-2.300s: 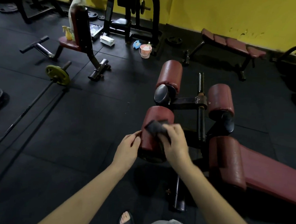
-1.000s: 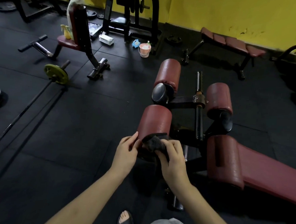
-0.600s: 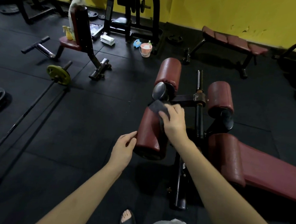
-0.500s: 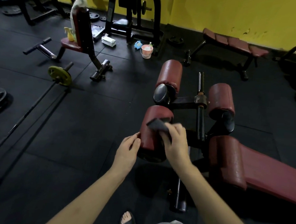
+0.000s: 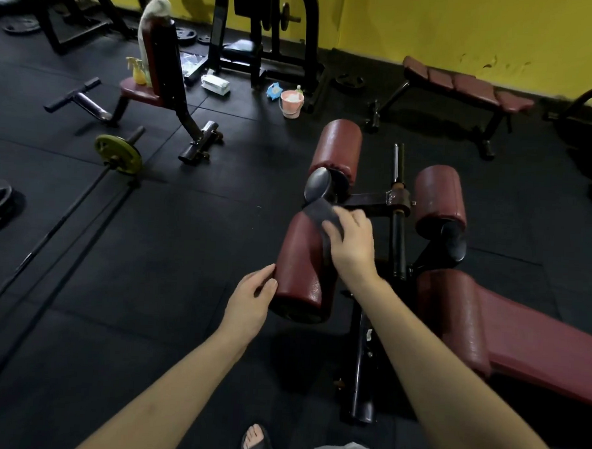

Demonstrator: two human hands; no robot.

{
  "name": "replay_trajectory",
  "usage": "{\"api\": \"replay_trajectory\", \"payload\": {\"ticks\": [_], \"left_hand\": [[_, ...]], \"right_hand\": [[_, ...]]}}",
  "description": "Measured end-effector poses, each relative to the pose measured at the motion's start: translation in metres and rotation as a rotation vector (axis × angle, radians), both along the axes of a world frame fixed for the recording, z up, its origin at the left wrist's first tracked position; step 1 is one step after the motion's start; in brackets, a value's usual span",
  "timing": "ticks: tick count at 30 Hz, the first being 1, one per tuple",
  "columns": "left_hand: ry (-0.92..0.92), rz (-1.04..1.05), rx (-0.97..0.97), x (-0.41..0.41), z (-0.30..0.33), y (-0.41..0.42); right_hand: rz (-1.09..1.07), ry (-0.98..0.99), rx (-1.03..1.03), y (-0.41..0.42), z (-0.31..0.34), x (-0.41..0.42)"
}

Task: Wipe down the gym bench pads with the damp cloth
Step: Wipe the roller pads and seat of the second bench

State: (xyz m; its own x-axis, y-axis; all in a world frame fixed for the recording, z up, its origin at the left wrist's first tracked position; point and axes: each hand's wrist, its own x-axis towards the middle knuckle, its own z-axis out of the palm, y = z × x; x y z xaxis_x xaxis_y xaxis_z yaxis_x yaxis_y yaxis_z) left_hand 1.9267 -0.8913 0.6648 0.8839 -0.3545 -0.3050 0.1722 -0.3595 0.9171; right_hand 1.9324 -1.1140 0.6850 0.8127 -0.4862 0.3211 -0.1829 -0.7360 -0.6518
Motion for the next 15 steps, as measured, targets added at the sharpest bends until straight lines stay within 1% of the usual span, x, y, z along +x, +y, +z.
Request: {"api": "replay_trajectory", "payload": {"ticks": [3, 5, 7, 10, 12, 15], "left_hand": [[-0.023, 0.010, -0.010, -0.002, -0.004, -0.002], [0.003, 0.028, -0.043, -0.005, -0.005, -0.004], [0.013, 0.035, -0.057, -0.006, -0.005, -0.007], [-0.005, 0.013, -0.051, -0.008, -0.007, -0.007], [0.009, 0.008, -0.050, -0.005, -0.006, -0.005], [0.059, 0.009, -0.054, -0.003, -0.003, -0.002]], "right_hand": [[0.086, -0.062, -0.079, 0.040, -0.008, -0.060], [0.133, -0.077, -0.061, 0.061, -0.011, -0.097], [0.148, -0.061, -0.037, 0.064, -0.012, -0.109], [0.135, -0.081, -0.057, 0.051, -0.014, -0.080], [0.064, -0.089, -0.047, 0.031, -0.015, -0.044], [-0.043, -0.046, 0.051, 0.003, -0.002, 0.004]]}}
